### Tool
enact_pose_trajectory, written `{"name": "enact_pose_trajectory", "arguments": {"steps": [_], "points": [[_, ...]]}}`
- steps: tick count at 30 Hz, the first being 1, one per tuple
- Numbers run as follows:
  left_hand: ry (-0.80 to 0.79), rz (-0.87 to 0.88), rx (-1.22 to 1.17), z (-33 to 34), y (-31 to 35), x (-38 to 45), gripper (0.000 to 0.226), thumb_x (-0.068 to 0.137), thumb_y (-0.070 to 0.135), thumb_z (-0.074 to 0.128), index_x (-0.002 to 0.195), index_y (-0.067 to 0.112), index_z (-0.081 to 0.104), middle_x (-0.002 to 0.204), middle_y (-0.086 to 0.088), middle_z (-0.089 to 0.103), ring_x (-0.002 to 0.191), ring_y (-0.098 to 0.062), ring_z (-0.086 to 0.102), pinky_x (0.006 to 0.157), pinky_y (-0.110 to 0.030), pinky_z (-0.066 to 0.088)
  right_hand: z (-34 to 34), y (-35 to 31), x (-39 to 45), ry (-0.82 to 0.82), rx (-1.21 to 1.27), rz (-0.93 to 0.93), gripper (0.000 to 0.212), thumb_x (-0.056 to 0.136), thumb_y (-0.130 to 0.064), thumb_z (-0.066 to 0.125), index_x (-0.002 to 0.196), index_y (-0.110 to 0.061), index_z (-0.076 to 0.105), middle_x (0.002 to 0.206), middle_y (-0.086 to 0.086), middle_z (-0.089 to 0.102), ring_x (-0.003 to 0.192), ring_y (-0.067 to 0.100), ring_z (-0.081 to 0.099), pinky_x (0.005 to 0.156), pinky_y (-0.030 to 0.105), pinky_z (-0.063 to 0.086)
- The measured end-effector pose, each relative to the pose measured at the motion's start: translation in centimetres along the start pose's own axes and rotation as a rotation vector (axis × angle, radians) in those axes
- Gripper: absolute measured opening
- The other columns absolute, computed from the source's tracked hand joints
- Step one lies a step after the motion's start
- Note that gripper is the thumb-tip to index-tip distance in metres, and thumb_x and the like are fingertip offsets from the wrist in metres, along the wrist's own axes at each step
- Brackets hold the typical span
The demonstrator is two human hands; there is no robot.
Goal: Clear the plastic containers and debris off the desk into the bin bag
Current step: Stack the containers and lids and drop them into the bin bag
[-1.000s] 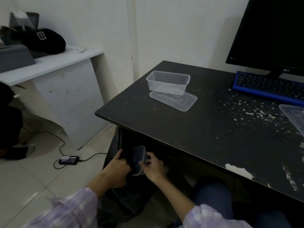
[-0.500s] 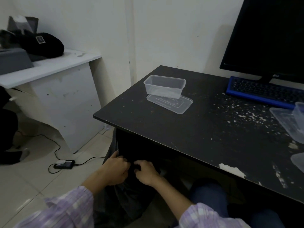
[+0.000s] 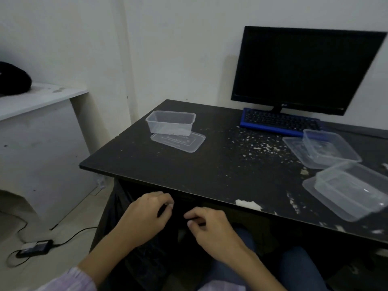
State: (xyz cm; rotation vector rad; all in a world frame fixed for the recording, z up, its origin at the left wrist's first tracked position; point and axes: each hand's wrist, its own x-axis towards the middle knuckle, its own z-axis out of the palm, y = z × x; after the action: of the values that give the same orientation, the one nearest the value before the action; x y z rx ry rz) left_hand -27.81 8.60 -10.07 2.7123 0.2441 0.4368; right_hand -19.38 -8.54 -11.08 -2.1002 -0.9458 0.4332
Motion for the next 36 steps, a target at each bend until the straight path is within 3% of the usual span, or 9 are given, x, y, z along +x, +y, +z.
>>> {"name": "enact_pose_trajectory", "arguments": {"steps": [3,7,14,18,24,27,30,32,36], "points": [[0.042,0.053,-0.088,-0.2,3.6,1.5,0.019,0.089,0.038,0.047,0.089,0.028,0.063,0.085,0.016,0.063,0.082,-0.001,0.059,0.074,-0.029,0.052,-3.6,0.0,-2.8,0.121,-0.031,0.003,0.020,0.092,-0.023,0.056,0.108,-0.028,0.067,0.102,-0.017,0.064,0.095,-0.004,0.060,0.081,0.009,0.049],[0.063,0.114,-0.244,1.1,9.4,4.7,0.011,0.090,0.027,0.055,0.084,0.026,0.065,0.079,0.015,0.063,0.077,0.001,0.060,0.074,-0.025,0.052,-8.5,1.2,-5.7,0.344,-0.084,0.032,0.018,0.090,-0.018,0.059,0.100,-0.029,0.070,0.099,-0.017,0.066,0.095,-0.003,0.062,0.082,0.009,0.048],[-0.078,0.031,-0.517,5.5,20.0,10.8,0.013,0.090,0.028,0.057,0.091,0.019,0.066,0.085,0.005,0.066,0.079,-0.005,0.061,0.074,-0.026,0.053,-17.4,5.3,-8.4,0.726,-0.228,0.150,0.016,0.087,-0.011,0.062,0.095,-0.022,0.071,0.089,-0.011,0.065,0.078,-0.003,0.058,0.066,0.000,0.039],[-0.246,-0.094,-0.676,7.6,24.4,14.2,0.016,0.090,0.031,0.057,0.096,0.017,0.062,0.092,0.000,0.064,0.082,-0.011,0.062,0.072,-0.026,0.051,-23.1,8.6,-8.1,0.916,-0.333,0.249,0.020,0.085,-0.007,0.060,0.100,-0.016,0.069,0.107,0.001,0.063,0.092,0.011,0.057,0.079,0.014,0.039],[-0.348,-0.293,-0.822,9.8,27.7,16.2,0.038,0.086,0.031,0.058,0.118,0.010,0.051,0.117,-0.007,0.059,0.090,-0.018,0.066,0.075,-0.028,0.055,-29.0,13.6,-7.2,0.885,-0.380,0.534,0.041,0.092,-0.016,0.052,0.131,-0.002,0.051,0.135,0.017,0.049,0.124,0.033,0.044,0.099,0.039,0.039],[-0.382,-0.338,-0.933,10.3,28.6,16.1,0.031,0.086,0.028,0.060,0.105,0.004,0.056,0.111,-0.014,0.063,0.081,-0.022,0.070,0.079,-0.034,0.059,-30.0,14.2,-7.0,0.834,-0.265,0.631,0.038,0.096,-0.017,0.046,0.127,0.003,0.051,0.128,0.022,0.054,0.116,0.036,0.050,0.089,0.034,0.041],[-0.376,-0.329,-0.933,10.1,28.6,16.1,0.020,0.085,0.028,0.062,0.091,0.009,0.059,0.103,-0.013,0.065,0.084,-0.022,0.070,0.080,-0.036,0.059,-30.3,14.2,-7.0,0.832,-0.190,0.610,0.036,0.097,-0.018,0.045,0.127,0.000,0.054,0.122,0.020,0.059,0.099,0.028,0.055,0.080,0.028,0.037],[-0.362,-0.329,-0.917,9.3,27.8,16.3,0.016,0.086,0.028,0.062,0.091,0.013,0.058,0.102,-0.010,0.065,0.086,-0.020,0.069,0.080,-0.034,0.059,-30.3,13.8,-7.1,0.848,-0.163,0.577,0.033,0.097,-0.019,0.045,0.124,-0.004,0.057,0.111,0.014,0.061,0.086,0.020,0.052,0.078,0.026,0.038],[-0.299,-0.344,-0.895,6.6,24.5,17.4,0.014,0.089,0.026,0.059,0.099,0.016,0.058,0.096,-0.004,0.067,0.085,-0.015,0.068,0.080,-0.031,0.058,-29.8,12.5,-6.1,0.824,-0.109,0.509,0.026,0.096,-0.024,0.047,0.111,-0.012,0.065,0.096,0.003,0.064,0.086,0.018,0.061,0.076,0.030,0.046]]}}
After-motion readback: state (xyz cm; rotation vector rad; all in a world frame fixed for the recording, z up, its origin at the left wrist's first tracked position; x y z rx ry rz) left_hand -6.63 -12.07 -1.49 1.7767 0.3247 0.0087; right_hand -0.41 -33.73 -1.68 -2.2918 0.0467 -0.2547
